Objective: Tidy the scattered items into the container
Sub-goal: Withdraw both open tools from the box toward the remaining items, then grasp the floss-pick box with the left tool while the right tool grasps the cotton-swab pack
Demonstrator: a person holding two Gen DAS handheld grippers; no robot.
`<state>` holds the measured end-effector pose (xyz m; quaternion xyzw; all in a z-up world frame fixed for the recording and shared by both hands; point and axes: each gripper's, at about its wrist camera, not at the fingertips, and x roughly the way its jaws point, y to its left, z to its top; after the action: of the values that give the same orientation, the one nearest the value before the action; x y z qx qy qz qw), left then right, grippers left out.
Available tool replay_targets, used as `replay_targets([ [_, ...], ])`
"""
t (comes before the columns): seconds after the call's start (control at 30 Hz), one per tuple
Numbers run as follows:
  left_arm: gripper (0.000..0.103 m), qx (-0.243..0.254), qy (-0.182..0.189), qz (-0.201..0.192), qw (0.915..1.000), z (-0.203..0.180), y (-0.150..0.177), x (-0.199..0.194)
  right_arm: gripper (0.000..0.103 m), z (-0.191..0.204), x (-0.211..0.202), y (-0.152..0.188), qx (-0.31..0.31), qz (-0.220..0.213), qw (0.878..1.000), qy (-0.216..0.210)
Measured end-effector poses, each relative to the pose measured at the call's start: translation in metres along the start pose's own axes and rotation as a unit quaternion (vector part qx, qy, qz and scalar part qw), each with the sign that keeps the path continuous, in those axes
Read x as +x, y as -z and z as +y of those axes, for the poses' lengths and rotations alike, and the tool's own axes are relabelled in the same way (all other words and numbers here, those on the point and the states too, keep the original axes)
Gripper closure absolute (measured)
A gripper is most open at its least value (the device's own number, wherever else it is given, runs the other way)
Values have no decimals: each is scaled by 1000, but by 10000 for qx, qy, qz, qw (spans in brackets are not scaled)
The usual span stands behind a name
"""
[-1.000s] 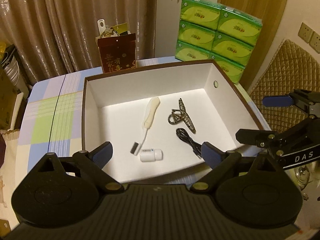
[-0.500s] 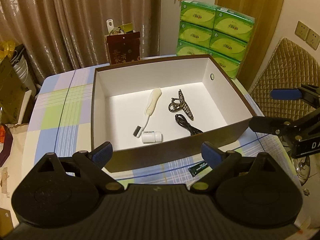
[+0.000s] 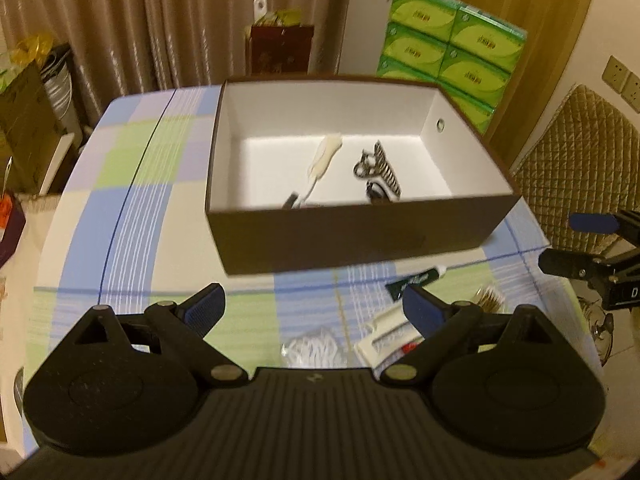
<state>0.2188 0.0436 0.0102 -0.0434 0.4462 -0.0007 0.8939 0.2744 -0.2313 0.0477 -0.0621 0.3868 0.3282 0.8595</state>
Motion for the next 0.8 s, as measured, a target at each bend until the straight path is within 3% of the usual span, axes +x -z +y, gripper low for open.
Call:
replay_targets([
  [0.43, 9, -186, 9, 449, 9988, -7, 54, 27, 2, 2, 26, 40, -51, 484, 9987, 164],
  [0.8, 11, -244, -5, 707, 9972, -7, 70, 64, 2, -10, 44, 50, 65, 714, 9972, 205],
])
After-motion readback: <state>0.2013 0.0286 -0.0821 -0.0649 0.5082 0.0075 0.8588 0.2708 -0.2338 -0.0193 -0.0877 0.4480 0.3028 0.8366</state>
